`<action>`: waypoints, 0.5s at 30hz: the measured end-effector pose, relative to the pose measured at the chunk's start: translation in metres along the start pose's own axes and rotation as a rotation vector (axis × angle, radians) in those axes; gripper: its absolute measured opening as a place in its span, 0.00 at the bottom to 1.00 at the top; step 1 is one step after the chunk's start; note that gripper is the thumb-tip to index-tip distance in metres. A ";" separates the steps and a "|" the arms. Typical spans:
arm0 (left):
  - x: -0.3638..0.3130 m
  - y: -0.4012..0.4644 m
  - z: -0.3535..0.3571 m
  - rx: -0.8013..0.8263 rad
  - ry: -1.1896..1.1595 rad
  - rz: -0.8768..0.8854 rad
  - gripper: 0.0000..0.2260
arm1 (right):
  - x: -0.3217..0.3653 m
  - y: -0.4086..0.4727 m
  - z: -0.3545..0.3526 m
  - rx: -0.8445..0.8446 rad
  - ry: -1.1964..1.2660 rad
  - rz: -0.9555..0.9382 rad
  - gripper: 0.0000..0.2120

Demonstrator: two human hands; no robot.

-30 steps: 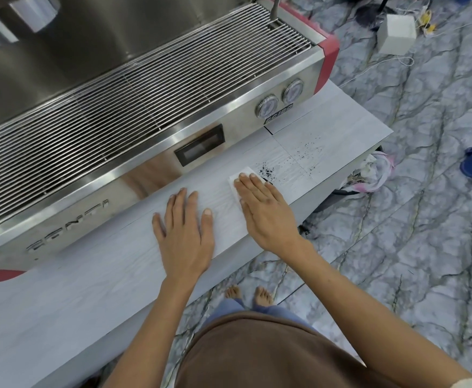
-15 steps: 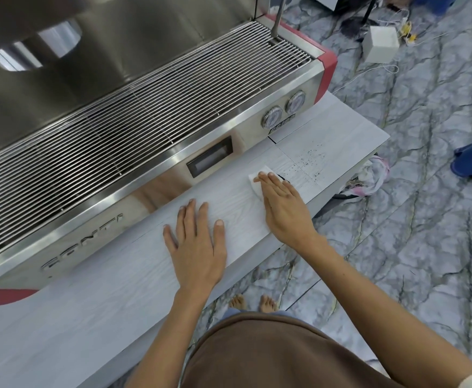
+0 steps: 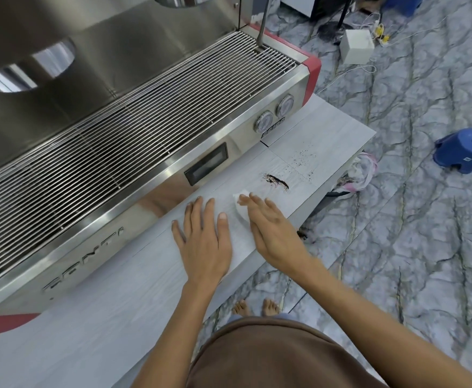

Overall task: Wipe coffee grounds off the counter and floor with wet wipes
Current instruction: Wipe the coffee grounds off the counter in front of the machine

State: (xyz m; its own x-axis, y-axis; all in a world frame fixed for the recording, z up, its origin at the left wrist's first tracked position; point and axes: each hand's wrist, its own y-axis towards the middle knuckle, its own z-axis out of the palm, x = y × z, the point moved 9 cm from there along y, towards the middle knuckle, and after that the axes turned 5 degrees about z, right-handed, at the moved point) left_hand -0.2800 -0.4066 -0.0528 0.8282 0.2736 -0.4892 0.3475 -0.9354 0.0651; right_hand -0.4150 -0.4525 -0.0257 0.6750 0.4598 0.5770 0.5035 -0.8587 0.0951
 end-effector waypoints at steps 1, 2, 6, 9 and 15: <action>0.000 0.000 -0.001 -0.006 -0.017 0.000 0.29 | 0.004 -0.003 0.005 0.015 -0.016 -0.008 0.19; 0.001 0.000 -0.001 -0.010 -0.031 -0.002 0.29 | 0.006 -0.006 0.011 0.033 -0.035 -0.015 0.19; 0.002 0.000 -0.002 -0.015 -0.060 -0.002 0.29 | 0.011 -0.006 0.024 0.077 -0.088 -0.018 0.20; 0.000 0.000 -0.003 -0.015 -0.060 0.009 0.30 | 0.012 0.003 0.024 0.092 -0.104 -0.024 0.20; 0.001 -0.001 -0.003 -0.007 -0.048 0.014 0.30 | 0.008 0.011 0.019 0.073 -0.155 -0.009 0.21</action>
State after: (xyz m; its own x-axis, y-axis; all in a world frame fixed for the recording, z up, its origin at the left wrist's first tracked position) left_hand -0.2782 -0.4043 -0.0510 0.8111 0.2493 -0.5291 0.3393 -0.9374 0.0786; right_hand -0.3938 -0.4539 -0.0353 0.7426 0.5014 0.4440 0.5439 -0.8383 0.0368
